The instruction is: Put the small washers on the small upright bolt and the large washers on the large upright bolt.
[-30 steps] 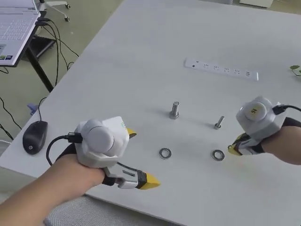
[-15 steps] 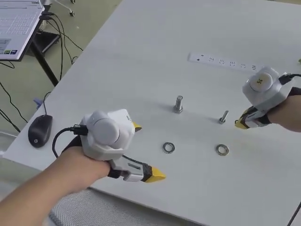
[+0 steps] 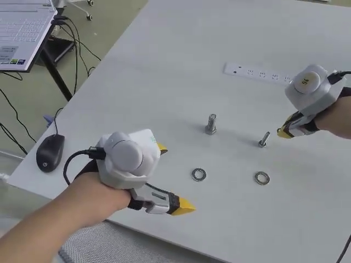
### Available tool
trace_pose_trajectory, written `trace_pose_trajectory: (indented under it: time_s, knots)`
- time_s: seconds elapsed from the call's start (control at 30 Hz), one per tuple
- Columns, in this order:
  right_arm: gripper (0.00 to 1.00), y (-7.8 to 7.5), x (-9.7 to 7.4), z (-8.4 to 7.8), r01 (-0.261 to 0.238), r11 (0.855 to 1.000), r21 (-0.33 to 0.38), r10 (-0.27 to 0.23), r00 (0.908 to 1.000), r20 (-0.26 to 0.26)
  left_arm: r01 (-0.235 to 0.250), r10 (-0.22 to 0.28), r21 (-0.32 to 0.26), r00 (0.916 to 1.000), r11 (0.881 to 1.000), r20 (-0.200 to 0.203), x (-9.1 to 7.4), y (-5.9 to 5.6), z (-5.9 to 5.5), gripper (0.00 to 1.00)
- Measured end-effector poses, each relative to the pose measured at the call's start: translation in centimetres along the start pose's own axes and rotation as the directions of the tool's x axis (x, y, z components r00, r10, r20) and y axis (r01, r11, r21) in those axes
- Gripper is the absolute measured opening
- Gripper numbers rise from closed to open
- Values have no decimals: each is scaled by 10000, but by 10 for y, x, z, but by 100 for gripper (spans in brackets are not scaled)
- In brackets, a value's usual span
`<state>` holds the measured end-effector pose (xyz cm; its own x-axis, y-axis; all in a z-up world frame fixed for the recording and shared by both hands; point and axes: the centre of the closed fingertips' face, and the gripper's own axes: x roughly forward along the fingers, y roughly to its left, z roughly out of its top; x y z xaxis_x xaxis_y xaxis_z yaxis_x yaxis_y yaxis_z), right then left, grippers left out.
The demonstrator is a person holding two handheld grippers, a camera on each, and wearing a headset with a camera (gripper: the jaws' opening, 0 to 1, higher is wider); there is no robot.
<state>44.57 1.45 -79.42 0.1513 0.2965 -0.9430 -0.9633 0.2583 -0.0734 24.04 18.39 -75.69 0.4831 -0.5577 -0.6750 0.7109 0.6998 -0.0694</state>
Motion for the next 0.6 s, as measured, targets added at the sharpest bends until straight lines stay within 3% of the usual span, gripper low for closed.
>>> trace_pose_trajectory:
  time_s: [0.3,0.6]
  knots:
    - [12,7,11,8,-165,9991,-390,164,9999,-39,76,-77,-12,9999,10000,-126,-1,0,-4,81]
    - [12,5,16,10,-240,9992,-322,238,9997,-70,160,-161,-28,9997,9999,-180,0,0,-5,80]
